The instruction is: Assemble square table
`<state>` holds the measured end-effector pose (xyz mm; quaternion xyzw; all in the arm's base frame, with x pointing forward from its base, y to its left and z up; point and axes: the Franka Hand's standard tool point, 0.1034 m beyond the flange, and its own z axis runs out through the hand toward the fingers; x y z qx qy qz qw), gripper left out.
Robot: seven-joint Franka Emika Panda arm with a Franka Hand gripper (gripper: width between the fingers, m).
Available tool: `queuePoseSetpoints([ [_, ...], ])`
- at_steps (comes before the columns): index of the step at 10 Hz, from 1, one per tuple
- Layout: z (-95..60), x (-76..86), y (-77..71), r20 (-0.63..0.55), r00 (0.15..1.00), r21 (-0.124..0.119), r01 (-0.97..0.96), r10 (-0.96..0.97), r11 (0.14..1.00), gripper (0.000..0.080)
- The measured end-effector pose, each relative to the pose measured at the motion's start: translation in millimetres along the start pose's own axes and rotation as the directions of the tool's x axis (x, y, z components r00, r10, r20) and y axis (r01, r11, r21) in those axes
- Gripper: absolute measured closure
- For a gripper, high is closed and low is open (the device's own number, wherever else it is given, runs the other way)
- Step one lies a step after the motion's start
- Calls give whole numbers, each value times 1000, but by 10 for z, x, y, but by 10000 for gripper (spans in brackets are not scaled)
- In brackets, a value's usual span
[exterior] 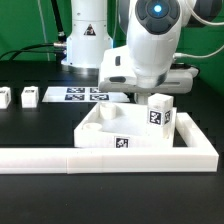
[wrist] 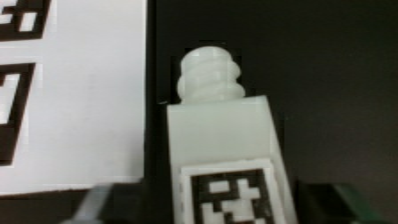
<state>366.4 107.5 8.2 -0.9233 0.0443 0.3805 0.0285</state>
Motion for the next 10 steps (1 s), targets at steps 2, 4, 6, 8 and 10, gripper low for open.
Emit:
queuePoseSetpoints([
  [2, -10, 4, 12, -1, 1000, 3, -4, 4, 1000, 515],
  [4, -16, 11, 30, -2, 1000, 6, -8, 8, 1000, 515],
  [6, -19, 14, 39, -3, 1000, 8, -9, 9, 1000, 515],
  [8, -199, -54, 77, 3, 1000, -11, -12, 12, 1000, 514],
  [10, -515, -167, 159, 1, 1000, -2, -13, 13, 1000, 514],
])
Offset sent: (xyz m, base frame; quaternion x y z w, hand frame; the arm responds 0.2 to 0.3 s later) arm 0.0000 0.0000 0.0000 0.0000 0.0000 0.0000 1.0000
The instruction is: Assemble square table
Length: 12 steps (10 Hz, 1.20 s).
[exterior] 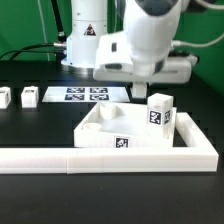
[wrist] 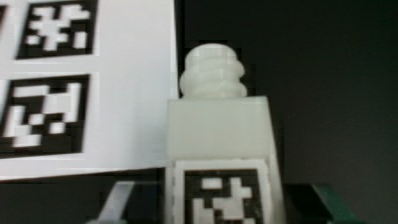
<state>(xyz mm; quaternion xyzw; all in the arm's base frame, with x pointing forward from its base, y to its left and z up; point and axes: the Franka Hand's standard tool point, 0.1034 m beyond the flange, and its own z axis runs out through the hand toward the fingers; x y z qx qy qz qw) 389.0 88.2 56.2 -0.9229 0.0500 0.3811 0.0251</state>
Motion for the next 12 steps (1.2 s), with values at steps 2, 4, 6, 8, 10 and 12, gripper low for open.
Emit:
queuePoseSetpoints([
  [2, -176, -18, 89, -36, 999, 24, -15, 16, 1000, 514],
  [4, -216, 15, 102, -64, 998, 28, -19, 20, 999, 514],
  [6, -238, 63, 86, -225, 974, 33, -4, 12, 999, 512],
  [8, -364, 186, 176, -367, 930, 34, 22, -8, 999, 512],
  [10, -592, 237, 226, -459, 888, 41, 31, -8, 999, 512],
  [12, -670, 292, 228, -561, 827, 38, 34, -7, 999, 512],
])
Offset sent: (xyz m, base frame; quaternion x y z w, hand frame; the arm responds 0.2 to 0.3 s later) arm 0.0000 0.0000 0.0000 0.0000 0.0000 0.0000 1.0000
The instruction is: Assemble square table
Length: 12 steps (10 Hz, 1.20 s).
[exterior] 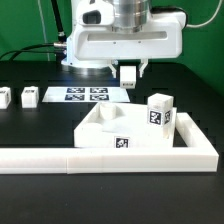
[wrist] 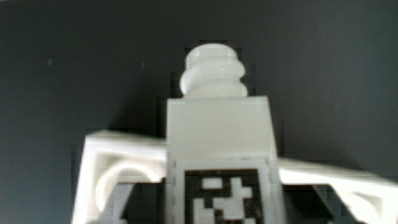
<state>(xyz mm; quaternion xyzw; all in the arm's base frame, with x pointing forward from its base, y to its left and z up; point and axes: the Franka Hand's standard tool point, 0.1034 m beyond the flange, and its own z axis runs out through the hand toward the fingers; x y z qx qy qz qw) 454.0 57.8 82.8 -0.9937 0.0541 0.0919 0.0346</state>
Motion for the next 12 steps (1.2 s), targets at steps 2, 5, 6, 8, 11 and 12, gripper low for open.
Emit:
queuePoseSetpoints([
  [2, 10, 51, 16, -164, 986, -13, 11, -13, 1000, 512],
  [5, -128, 185, 150, -318, 946, -36, 45, -54, 998, 512],
  [6, -291, 293, 174, -370, 928, -31, 39, -48, 999, 512],
  [8, -416, 409, 258, -512, 857, -60, 35, -61, 998, 512],
  [11, -346, 380, 382, -655, 748, -125, 27, -103, 992, 512],
  [12, -269, 358, 367, -606, 790, -115, 33, -97, 993, 512],
])
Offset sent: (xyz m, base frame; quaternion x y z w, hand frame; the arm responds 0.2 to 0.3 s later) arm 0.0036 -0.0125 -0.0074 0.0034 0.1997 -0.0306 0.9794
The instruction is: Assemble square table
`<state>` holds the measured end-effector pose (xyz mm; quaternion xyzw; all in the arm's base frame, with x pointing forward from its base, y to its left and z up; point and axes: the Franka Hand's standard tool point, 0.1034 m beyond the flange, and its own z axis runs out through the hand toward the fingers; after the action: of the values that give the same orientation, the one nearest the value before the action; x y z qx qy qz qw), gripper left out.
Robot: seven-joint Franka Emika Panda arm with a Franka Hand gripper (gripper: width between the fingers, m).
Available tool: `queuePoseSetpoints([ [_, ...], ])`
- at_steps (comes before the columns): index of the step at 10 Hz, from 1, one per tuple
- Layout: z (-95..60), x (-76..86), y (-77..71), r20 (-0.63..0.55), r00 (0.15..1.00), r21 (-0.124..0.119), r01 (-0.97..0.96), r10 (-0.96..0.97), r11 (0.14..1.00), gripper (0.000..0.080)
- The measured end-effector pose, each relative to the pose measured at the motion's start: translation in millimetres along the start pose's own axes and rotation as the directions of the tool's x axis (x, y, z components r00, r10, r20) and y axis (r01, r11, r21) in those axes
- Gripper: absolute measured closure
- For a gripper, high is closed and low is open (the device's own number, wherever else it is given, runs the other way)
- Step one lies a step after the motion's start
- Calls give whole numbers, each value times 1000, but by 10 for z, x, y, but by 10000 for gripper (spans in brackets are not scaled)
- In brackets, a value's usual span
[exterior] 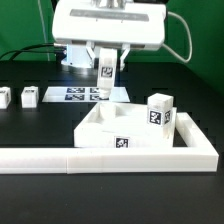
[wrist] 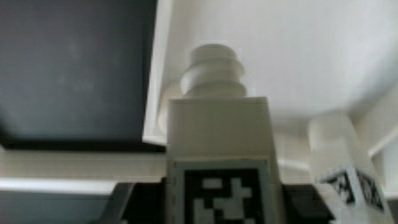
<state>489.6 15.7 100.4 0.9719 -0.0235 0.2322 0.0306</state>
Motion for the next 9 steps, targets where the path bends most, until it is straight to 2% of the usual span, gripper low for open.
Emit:
queuePoseSetpoints([
  [1, 17, 80, 51, -29, 1000, -9, 4, -4, 1000, 512],
  [4, 270, 132, 65, -16, 1000, -23, 10, -10, 1000, 512],
  [5, 307, 187, 59, -21, 1000, -22, 7, -8, 1000, 512],
  [7, 294, 345, 10, -27, 1000, -10, -2, 1, 1000, 512],
  [9, 309, 321, 23, -27, 1000, -14, -1, 1, 1000, 512],
])
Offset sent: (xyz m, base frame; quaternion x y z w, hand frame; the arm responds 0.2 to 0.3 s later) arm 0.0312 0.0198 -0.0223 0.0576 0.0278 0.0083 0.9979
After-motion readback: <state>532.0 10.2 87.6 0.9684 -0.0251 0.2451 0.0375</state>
